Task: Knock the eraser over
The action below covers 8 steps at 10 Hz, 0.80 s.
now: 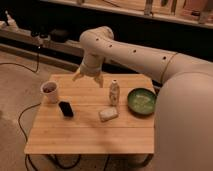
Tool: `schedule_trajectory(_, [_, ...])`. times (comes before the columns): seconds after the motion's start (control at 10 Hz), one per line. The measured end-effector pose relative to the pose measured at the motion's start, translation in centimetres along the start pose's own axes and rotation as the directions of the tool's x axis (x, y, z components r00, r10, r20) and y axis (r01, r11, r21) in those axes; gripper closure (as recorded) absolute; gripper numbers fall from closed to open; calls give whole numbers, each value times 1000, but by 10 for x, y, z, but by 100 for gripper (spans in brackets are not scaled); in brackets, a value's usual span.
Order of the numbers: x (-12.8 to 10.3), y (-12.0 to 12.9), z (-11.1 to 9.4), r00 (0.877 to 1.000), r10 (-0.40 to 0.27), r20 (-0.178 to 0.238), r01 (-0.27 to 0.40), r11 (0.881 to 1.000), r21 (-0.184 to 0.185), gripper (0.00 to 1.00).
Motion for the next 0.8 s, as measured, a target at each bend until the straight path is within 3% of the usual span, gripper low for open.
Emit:
schedule_trajectory(0.2, [6,-25,32,999,-32,-34,34,998,50,20])
schedule_trajectory(0.3, [4,-34,54,1000,-29,-12,30,997,75,20])
schedule_trajectory(0.5, [-3,-39,92,999,-14,52,9,996,90,24])
schedule_trajectory(0.6, [-5,-36,115,996,-6,91,-3,996,89,34])
schedule_trajectory(0.8, [2,-32,140,993,3,115,-13,996,88,51])
